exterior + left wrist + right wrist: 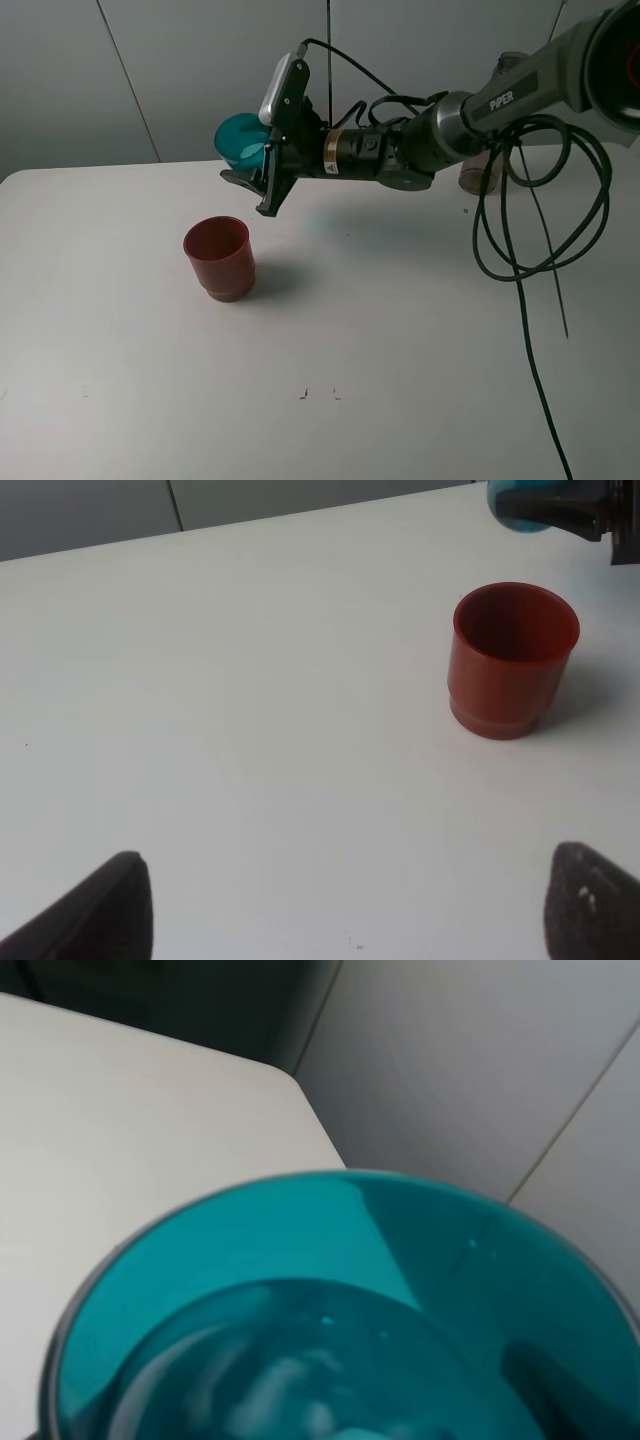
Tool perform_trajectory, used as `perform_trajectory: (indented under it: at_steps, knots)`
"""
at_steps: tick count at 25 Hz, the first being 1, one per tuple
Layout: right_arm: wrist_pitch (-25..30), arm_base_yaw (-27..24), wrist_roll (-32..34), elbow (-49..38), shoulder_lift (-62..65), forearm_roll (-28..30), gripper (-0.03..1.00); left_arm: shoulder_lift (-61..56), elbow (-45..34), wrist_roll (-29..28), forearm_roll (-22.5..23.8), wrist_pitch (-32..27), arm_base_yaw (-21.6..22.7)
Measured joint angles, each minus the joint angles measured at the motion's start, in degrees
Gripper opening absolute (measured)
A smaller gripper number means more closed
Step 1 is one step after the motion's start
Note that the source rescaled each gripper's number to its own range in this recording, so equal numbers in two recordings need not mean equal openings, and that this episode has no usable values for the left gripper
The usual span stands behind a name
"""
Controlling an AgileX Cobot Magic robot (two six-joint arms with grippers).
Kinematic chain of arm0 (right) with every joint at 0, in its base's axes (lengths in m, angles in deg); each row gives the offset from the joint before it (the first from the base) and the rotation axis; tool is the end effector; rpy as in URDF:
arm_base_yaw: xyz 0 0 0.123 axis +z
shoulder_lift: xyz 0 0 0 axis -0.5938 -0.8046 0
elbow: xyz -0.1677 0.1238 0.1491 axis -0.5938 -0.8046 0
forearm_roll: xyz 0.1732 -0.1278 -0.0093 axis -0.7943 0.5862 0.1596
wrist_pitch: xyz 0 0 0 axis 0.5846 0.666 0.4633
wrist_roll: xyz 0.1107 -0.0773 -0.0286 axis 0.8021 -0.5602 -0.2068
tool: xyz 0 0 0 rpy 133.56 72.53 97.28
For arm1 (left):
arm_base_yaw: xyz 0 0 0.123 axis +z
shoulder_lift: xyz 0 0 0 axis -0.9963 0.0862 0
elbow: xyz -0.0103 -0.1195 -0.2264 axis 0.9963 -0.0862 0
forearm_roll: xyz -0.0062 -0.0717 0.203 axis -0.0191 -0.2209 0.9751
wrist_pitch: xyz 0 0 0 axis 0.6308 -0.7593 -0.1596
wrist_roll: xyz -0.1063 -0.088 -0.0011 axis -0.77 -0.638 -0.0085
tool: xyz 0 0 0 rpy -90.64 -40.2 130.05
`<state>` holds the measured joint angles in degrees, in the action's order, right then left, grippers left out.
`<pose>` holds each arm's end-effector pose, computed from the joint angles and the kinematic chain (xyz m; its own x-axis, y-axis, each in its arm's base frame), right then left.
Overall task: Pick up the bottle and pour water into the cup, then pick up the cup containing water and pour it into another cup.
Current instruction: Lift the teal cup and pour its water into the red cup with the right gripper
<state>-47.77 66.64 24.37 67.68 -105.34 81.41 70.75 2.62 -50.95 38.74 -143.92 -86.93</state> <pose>0.3695 0.3053 0.1136 0.3048 -0.3683 -0.8783 -0.8641 0.2810 -0.4177 0.0294 -0.0165 0.2406 -0.4497 0.0949 -0.8881 0.1693 0.9854 0.0195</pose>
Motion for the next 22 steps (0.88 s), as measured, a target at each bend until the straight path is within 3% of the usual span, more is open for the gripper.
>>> perform_trajectory:
  at_steps: [9,22]
  knots:
    - [0.3,1.2,-7.9,-0.1,0.0,-0.2,0.04,0.0,0.0,0.0,0.0,0.0,0.0]
    - [2.1,1.8,-27.6,-0.1,0.0,-4.6,0.04,0.0,0.0,0.0,0.0,0.0,0.0]
